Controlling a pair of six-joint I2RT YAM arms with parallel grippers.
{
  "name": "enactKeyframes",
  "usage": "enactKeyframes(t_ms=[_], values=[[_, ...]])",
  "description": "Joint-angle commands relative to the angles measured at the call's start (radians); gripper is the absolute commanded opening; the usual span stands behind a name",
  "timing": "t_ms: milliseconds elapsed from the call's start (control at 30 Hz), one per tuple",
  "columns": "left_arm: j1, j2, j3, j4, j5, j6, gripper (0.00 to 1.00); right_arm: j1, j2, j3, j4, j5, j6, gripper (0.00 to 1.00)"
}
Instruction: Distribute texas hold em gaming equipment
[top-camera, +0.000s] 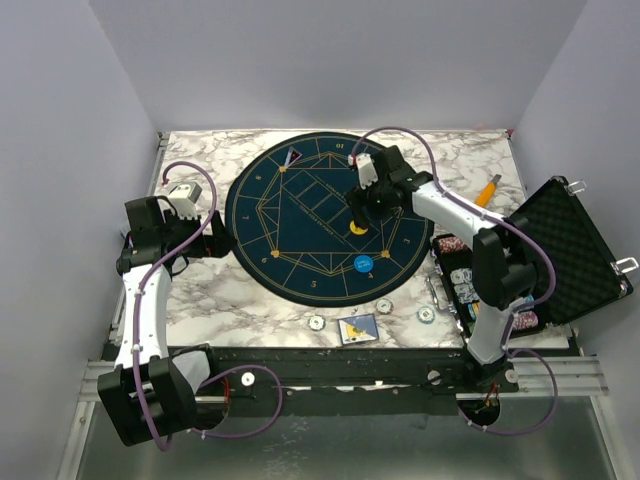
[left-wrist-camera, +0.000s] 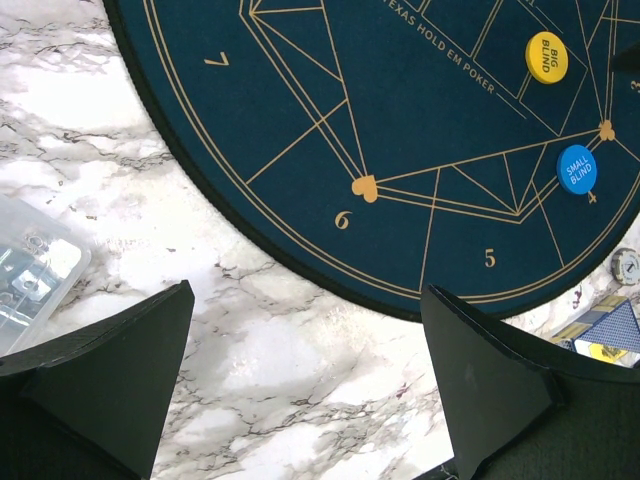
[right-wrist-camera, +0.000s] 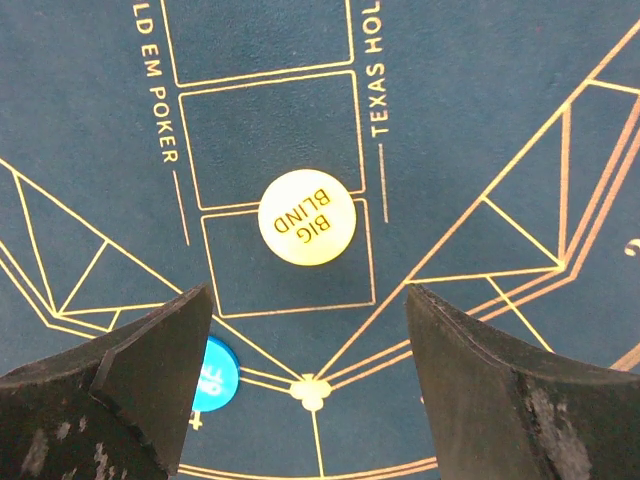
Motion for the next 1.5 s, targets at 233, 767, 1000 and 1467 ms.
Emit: enactKeyframes(t_ms=[233,767,1000,1467], values=[[0.009,-0.008,0.029,-0.005,0.019,0.003,0.98,0.010,0.174,0.061,0.024,-0.060,-0.001,0.84],[0.009,0.009,0.027,-0.005,0.019,0.007,0.99,0.010,0.255,0.070,0.089,-0.026,-0.007,0.70],[0.008,0.016,0.030,-0.004,0.019,0.007,0.99,0.011,0.227,0.064,0.054,-0.043,-0.015,0.49],[0.127,0.086,0.072,-0.020,0.101,-0.041,0.98,0.106,0.161,0.150,0.028,-0.126,-0.043,0.39]])
